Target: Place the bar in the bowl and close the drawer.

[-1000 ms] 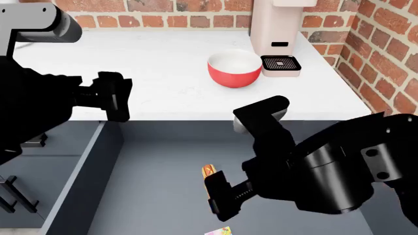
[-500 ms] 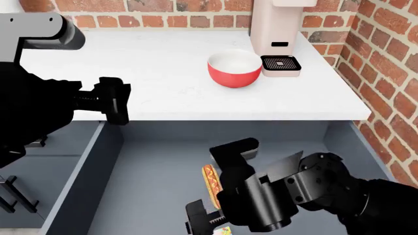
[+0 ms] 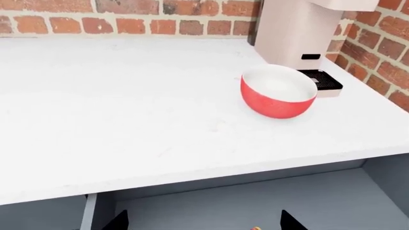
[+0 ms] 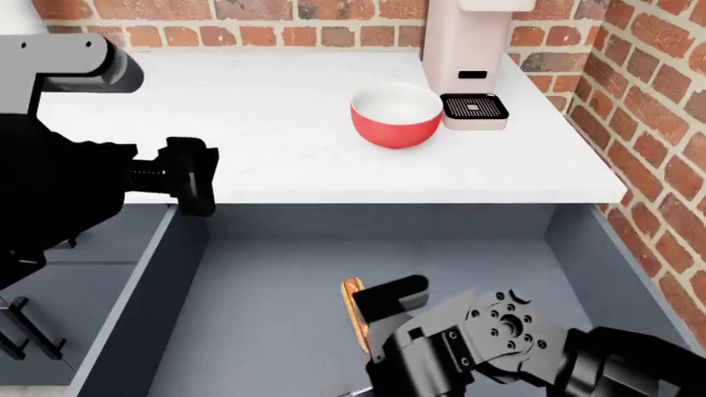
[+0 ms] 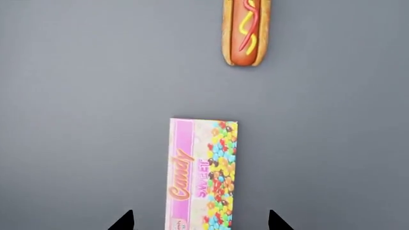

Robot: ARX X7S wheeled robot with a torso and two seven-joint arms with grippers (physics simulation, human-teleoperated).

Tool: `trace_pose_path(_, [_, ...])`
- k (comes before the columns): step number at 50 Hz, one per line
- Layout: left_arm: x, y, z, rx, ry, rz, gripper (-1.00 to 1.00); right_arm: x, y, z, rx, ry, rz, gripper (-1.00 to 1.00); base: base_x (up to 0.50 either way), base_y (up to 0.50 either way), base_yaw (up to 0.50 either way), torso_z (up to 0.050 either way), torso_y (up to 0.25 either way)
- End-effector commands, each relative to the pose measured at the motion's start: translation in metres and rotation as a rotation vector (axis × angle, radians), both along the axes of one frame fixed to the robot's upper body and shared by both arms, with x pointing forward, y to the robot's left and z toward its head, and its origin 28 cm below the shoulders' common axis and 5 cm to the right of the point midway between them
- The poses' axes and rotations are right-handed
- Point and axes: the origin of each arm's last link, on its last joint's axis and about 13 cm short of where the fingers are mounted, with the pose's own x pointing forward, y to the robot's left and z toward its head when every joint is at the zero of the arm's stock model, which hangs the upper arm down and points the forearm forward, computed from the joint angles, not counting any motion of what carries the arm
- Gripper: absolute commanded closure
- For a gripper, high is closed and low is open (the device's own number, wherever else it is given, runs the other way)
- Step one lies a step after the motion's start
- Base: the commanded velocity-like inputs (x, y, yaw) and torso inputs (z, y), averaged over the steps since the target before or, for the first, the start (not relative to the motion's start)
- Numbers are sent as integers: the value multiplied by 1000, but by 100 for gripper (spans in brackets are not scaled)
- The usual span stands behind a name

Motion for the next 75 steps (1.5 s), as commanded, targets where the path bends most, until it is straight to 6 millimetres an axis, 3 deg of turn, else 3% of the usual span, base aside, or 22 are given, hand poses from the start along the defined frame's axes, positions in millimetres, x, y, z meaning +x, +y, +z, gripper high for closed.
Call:
trace_pose_path(1, [0, 1, -2, -2, 4, 2, -100, 7, 4, -11, 12, 28, 0, -100, 0, 0, 0, 0, 0])
trace_pose_path(12, [1, 4, -4, -5, 10, 11, -100, 18, 9, -17, 25, 43, -3, -100, 0, 0, 0, 0, 0])
trace_pose_path(28, [6, 8, -9, -10, 23, 19, -100, 30, 12, -43, 0, 93, -15, -100, 0, 0, 0, 0, 0])
trace_pose_path(48, [7, 10, -13, -17, 33, 24, -100, 30, 10, -73, -59, 150, -31, -100, 0, 0, 0, 0, 0])
trace_pose_path(75, [10, 12, -17, -19, 43, 29, -100, 30, 12, -87, -67, 178, -17, -100, 0, 0, 0, 0, 0])
